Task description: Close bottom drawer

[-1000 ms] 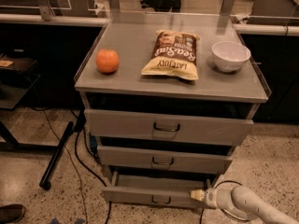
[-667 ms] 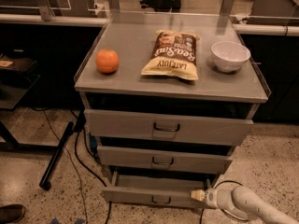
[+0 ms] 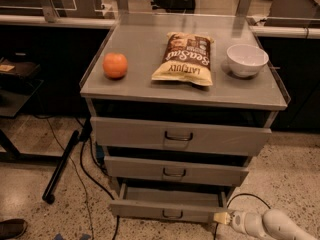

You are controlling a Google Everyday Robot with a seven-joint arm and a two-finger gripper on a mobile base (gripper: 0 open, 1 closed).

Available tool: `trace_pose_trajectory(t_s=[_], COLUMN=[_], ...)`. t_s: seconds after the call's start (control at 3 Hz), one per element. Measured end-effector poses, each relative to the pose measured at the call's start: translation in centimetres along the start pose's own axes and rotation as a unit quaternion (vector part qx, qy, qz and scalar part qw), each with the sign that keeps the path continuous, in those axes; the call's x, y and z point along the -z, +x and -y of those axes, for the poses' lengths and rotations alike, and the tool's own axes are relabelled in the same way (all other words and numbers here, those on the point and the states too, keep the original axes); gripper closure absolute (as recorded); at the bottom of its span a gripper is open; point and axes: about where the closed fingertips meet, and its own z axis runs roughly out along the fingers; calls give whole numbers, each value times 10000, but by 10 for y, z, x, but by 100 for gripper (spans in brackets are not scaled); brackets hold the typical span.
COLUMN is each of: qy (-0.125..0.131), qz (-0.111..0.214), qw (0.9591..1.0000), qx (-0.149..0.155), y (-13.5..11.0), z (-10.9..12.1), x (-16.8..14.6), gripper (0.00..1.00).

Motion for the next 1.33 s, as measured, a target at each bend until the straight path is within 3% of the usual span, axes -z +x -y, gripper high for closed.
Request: trace_pose_trajectory(t_s=[0.33, 0.67, 1.0, 1.33], qy=[105, 417, 416, 174], qz=[8, 204, 204, 219], qw=[9999, 9988, 9988, 9992], qx=[-50, -162, -162, -277], y=[-9, -37, -37, -26], z=[7, 31, 31, 30], x=[-15, -34, -34, -3], gripper=[100, 100, 100, 100])
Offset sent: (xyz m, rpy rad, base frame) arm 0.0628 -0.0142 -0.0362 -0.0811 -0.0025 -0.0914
